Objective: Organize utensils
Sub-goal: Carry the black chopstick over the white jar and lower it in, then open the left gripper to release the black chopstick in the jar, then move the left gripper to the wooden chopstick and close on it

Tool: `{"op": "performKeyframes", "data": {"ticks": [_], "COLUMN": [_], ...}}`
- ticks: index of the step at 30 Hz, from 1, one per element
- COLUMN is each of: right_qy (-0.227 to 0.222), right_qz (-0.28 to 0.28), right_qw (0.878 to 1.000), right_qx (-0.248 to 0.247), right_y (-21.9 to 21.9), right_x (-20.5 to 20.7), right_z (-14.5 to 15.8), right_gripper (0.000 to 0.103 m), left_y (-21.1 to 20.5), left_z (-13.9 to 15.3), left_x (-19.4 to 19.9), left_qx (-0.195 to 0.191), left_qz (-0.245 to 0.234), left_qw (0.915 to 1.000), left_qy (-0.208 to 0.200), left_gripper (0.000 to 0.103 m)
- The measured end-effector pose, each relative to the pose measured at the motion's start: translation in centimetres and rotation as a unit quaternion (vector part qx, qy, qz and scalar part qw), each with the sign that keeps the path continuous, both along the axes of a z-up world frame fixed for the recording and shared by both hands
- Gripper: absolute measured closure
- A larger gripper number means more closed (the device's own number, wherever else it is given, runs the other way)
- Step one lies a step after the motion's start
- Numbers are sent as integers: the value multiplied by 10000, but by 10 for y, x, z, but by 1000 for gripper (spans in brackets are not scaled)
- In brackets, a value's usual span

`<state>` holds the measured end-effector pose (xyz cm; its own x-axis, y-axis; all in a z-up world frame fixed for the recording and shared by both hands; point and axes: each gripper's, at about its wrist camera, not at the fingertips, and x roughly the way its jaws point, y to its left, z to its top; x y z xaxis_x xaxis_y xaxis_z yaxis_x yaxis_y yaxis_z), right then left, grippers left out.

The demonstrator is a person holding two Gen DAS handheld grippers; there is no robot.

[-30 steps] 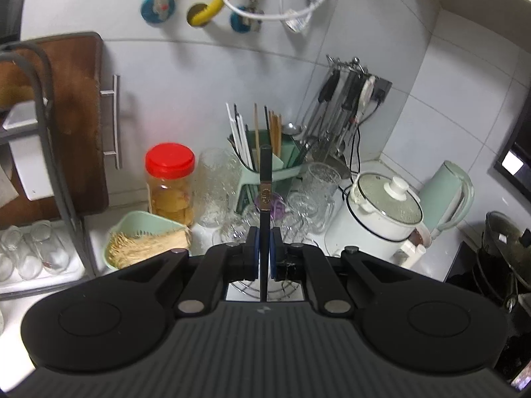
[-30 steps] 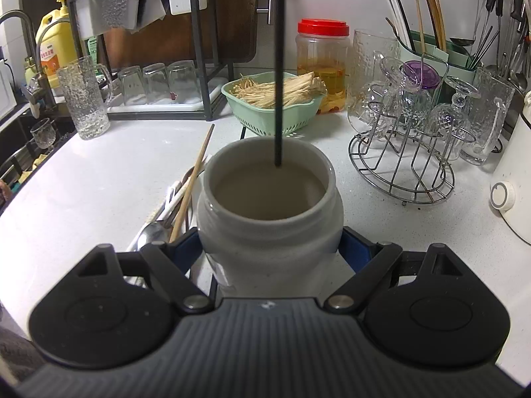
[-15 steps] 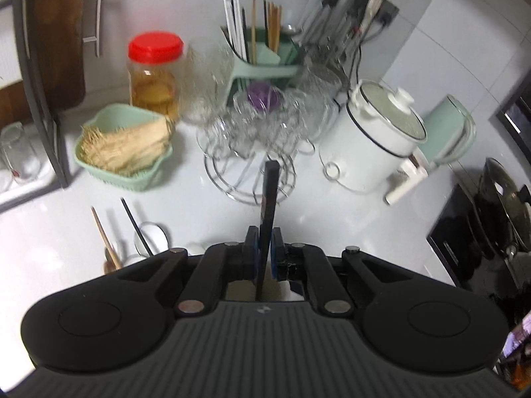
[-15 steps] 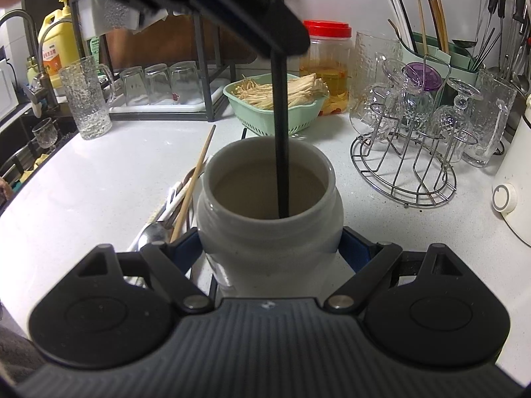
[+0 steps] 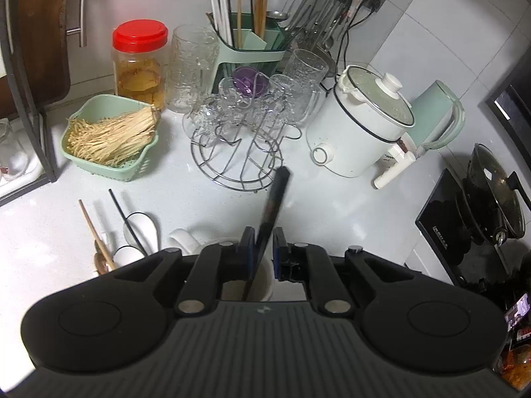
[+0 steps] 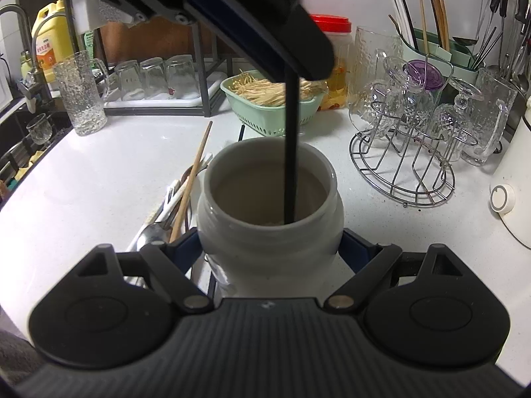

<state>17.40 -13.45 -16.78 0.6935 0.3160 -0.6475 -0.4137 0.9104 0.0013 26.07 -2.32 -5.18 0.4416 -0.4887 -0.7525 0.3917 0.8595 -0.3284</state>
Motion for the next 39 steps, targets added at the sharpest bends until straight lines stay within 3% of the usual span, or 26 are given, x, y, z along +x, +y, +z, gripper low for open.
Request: {"op": "performKeyframes", "data": {"ticks": [3,7,13,24,39], "right_qy": [-3,-3,28,94,131], "right_qz": [-62,-163,-395,-732,-890], "right_qw": [10000,9999,9992,9973,9959], "right_qx": [-3,-1,19,23,63], "right_y": [0,1,-3,-9,-18], "right_x": [-1,-1,1,2,-5], "right_z": [0,0,1,1,1], "right_gripper": [13,13,13,13,13], "left_y": [5,17,34,73,96], "left_z": [3,8,20,23,-42], "left_x": [1,0,-11,-28,-19], "left_qx": [22,-114,-79,-110,180], "left_qz": [103,274,516,771,930], "left_qw": [9999,9995,9982,9955,9955], "left_qy": [-45,-105,-278,-532,-73], "left_gripper": [87,63,50,49,49]}}
